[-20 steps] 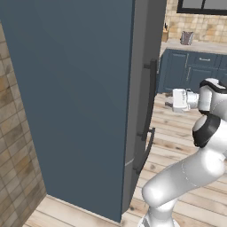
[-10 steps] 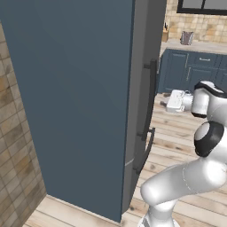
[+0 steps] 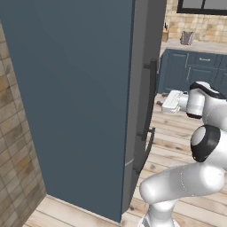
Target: Move the hot dog bun to the plate on the dining table and place the condiment next to that plate. Then navigate to the fridge and take the sausage and place it on the plate as well.
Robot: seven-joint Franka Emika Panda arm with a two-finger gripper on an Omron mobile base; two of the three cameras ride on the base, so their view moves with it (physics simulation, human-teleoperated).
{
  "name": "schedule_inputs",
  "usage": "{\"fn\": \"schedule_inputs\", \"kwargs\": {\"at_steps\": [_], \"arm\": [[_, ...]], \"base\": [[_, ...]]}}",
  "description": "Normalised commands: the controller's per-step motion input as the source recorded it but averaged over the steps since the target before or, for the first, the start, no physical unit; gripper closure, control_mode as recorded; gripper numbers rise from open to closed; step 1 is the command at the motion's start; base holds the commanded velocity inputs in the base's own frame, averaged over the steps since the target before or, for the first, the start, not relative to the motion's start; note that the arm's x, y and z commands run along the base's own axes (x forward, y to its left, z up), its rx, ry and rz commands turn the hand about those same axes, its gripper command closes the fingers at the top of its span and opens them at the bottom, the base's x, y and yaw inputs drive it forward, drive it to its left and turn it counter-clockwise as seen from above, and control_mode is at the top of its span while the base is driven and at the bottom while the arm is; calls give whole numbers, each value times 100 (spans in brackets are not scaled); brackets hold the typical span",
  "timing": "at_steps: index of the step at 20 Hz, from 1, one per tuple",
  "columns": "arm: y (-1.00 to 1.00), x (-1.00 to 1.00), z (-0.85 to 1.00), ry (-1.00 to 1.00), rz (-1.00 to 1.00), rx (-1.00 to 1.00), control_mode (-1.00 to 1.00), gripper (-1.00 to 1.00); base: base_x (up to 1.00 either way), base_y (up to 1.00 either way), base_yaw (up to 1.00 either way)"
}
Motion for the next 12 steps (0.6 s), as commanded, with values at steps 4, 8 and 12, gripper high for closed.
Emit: {"fn": "schedule_inputs", "kwargs": {"at_steps": [4,8,12], "arm": [[0,17,-5,0,1,0,-100,-100],[-1,24,-6,0,0,0,-100,-100],[0,21,-2,0,0,0,-100,-100]], "base": [[0,0,0],[0,0,0],[0,0,0]]}}
